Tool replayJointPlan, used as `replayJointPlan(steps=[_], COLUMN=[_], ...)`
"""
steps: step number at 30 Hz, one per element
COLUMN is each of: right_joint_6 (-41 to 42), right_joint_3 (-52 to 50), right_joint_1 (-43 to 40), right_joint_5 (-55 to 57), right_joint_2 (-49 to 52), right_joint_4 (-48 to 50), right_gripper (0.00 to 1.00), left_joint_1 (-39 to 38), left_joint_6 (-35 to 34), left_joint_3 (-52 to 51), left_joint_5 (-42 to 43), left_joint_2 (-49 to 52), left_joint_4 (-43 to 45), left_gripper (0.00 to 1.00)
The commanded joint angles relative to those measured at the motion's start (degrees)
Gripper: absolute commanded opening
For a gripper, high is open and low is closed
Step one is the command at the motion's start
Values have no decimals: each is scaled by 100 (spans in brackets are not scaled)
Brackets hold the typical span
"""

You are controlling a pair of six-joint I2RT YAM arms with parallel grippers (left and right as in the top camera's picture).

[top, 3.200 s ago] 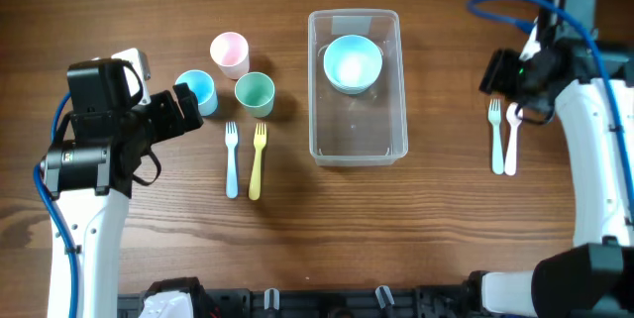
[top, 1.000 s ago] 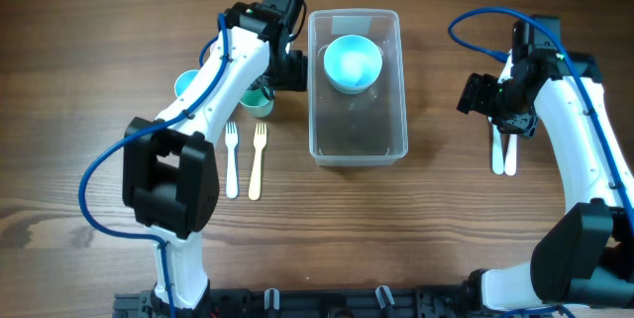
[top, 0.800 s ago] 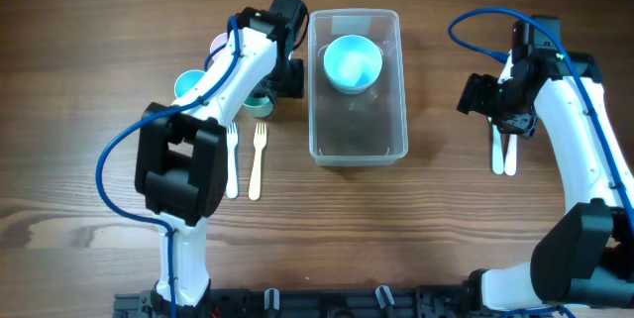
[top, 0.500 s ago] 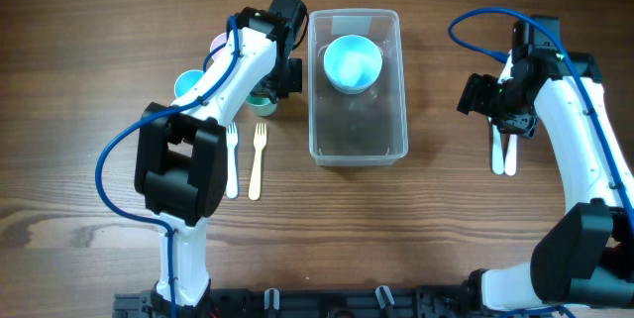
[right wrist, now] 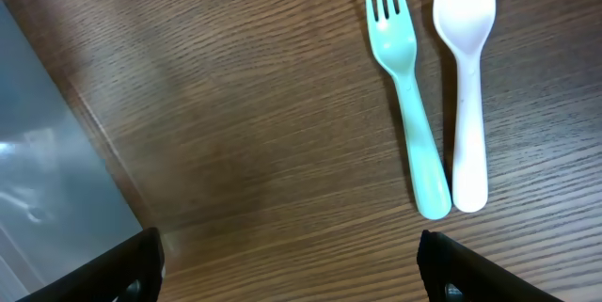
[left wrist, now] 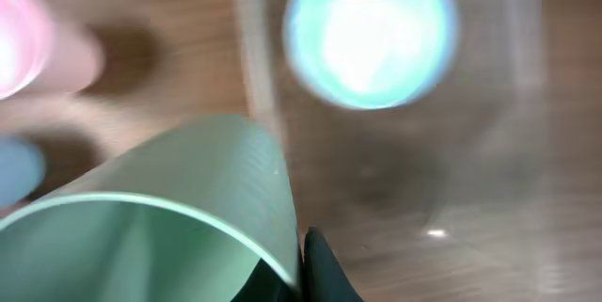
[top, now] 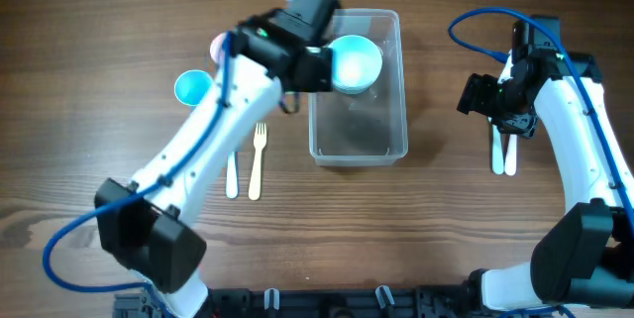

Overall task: Pack container
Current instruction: 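Carry the green cup into the container and lower it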

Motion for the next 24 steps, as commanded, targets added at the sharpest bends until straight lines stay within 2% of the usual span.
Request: replayJointPlan(steps=[1,4,11,15,17,19,24], right_joint_6=[-13,-9,-9,-2,4,2,2], right_joint_3=[-11,-11,-11,-11,-11,-11,-11], right_joint_1=[-13,-13,-11,-11,-11,-11,-11], right_joint_5=[-72,-72,-74,-74,-118,-160,-157], right_joint_2=[66,66,66,66,66,66,66], right_joint_4=[-13,-31,-28,-28,-26,-28,-33], right_gripper=[88,87,87,87,87,87,87], left_joint_1=[-514,-579,-295,0,46,44,44], left_joint_6=[15,197,671,745,752,1075,1268], left_joint_3=[68,68,70,70,70,70,151], left_joint_5=[-103,-229,-227,317,442,767,737], left_joint_2=[-20,-15,232,573,780,1036,1180], left_joint_4=[420,1185,2343,2848,2874,2780,2476], left_gripper=[4,4,4,4,4,4,4])
